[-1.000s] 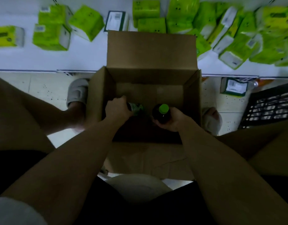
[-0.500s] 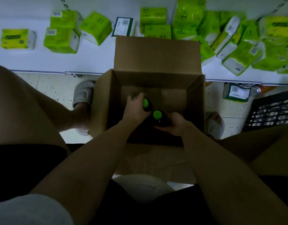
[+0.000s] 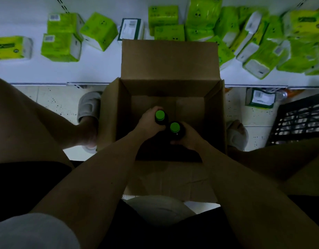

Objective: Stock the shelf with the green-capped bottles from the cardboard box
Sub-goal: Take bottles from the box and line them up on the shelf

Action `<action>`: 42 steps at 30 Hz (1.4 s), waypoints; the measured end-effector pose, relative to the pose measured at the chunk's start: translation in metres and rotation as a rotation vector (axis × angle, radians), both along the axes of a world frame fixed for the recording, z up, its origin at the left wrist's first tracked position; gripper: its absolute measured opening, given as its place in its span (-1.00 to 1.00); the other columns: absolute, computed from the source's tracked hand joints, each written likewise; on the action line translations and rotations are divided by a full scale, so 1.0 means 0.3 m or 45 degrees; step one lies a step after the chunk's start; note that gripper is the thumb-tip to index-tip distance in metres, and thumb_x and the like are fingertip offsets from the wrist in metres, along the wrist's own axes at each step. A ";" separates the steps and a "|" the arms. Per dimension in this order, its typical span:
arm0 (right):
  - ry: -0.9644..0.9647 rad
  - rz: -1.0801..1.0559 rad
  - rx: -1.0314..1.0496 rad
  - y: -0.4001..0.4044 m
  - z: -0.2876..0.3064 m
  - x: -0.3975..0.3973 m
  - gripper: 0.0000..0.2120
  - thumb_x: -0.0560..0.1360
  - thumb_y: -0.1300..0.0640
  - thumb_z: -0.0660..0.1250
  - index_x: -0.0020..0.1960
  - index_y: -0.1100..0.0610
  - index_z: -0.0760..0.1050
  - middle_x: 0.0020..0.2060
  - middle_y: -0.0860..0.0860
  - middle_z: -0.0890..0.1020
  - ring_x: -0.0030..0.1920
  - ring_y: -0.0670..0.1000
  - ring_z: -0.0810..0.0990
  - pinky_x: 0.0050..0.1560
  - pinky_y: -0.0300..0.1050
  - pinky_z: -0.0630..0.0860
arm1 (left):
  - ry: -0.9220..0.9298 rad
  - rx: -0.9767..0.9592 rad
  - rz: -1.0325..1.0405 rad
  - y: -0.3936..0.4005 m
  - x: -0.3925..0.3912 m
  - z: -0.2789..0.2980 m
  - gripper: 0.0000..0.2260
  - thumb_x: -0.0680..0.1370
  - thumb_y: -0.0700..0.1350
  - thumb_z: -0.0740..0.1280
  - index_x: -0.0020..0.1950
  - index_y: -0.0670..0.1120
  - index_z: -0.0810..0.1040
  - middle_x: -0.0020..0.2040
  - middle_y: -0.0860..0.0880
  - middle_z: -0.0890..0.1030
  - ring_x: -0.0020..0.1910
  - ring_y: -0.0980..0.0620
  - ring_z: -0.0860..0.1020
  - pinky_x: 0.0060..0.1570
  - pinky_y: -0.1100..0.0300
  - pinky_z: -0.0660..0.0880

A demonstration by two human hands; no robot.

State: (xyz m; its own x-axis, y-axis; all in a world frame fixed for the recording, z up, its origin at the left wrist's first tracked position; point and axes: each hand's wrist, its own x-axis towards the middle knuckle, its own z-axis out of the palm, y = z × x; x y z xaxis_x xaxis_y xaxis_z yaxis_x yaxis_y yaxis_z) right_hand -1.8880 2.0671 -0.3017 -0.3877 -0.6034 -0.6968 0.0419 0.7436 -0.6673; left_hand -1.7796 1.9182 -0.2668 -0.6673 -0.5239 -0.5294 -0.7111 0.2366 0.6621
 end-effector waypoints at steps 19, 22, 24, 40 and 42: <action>0.233 -0.389 -0.867 -0.204 0.792 -0.177 -0.67 0.33 0.10 0.55 0.07 0.01 0.59 0.03 0.03 0.71 0.10 0.07 0.66 0.14 0.02 0.58 | 0.620 -0.577 0.324 -0.175 -0.035 0.759 -0.49 0.26 0.07 0.57 0.10 -0.01 0.47 -0.10 0.01 0.65 -0.01 -0.04 0.62 -0.05 0.11 0.55; 0.353 -0.322 -0.991 -0.210 1.026 -0.200 -0.85 0.42 0.16 0.49 -0.04 0.00 0.59 -0.10 -0.07 0.69 -0.03 -0.04 0.65 0.11 -0.04 0.57 | 0.827 -0.619 0.243 -0.204 -0.047 0.979 -0.52 0.27 0.07 0.57 0.08 0.07 0.44 -0.09 0.08 0.61 -0.02 0.06 0.61 0.00 0.15 0.55; 0.419 -0.265 -1.071 -0.211 1.171 -0.206 -0.88 0.44 0.14 0.47 -0.05 -0.02 0.61 -0.10 -0.10 0.70 -0.01 -0.07 0.65 0.10 -0.05 0.57 | 0.984 -0.641 0.240 -0.212 -0.046 1.111 -0.52 0.28 0.07 0.55 0.10 0.06 0.44 -0.02 0.06 0.62 0.01 0.08 0.60 0.04 0.18 0.54; 0.553 -0.351 -1.513 -0.298 1.862 -0.174 -0.80 0.41 -0.05 0.43 0.00 -0.04 0.60 -0.07 -0.13 0.71 -0.07 -0.15 0.69 -0.04 -0.08 0.59 | 1.438 -0.923 0.362 -0.305 -0.022 1.902 -0.49 0.32 0.17 0.52 0.17 -0.01 0.54 0.06 0.09 0.63 0.02 0.16 0.59 0.06 0.21 0.56; 0.537 -0.398 -1.525 -0.334 1.879 -0.193 -0.84 0.44 -0.02 0.43 0.00 -0.03 0.59 -0.05 -0.12 0.70 -0.02 -0.13 0.66 -0.01 -0.09 0.57 | 1.384 -0.944 0.375 -0.319 -0.038 1.907 -0.49 0.33 0.17 0.52 0.18 -0.02 0.53 0.05 0.10 0.60 0.03 0.14 0.57 0.05 0.24 0.53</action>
State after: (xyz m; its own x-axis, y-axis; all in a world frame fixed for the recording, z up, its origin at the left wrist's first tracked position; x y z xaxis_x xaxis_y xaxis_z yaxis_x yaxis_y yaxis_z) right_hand -1.9460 1.9670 0.2619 -0.6789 -0.6053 0.4155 -0.2700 -0.3203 -0.9080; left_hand -1.7911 1.8224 0.3054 -0.3783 -0.6493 0.6597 0.0021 0.7121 0.7021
